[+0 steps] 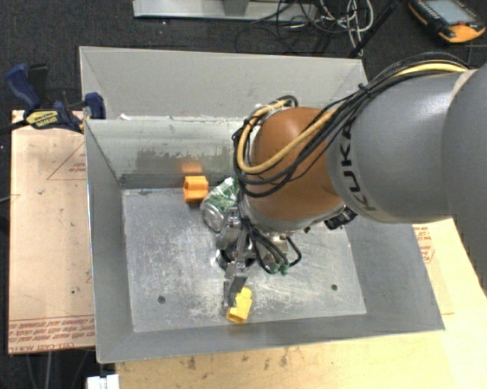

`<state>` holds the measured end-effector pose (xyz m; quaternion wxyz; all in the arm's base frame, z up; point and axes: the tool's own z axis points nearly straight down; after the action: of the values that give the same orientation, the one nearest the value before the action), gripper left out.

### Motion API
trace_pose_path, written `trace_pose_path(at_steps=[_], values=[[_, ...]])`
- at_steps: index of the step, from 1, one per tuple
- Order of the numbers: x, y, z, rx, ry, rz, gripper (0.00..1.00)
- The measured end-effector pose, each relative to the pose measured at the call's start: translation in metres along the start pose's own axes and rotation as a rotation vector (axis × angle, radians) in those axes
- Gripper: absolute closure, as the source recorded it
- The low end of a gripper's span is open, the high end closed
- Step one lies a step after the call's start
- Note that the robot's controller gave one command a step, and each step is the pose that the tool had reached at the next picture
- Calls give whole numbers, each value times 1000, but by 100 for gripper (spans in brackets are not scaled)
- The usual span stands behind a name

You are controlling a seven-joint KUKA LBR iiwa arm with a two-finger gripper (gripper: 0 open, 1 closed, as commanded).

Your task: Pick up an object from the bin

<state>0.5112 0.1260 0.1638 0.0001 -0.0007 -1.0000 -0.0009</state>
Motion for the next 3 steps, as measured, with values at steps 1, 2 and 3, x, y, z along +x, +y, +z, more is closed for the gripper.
trace_pose_path(at_steps=[1,2,3], values=[[0,0,0,0,0,0,0],[-34,-38,24,-3,-7,-53,0],[-56,-66,74,-2,-53,-95,100]])
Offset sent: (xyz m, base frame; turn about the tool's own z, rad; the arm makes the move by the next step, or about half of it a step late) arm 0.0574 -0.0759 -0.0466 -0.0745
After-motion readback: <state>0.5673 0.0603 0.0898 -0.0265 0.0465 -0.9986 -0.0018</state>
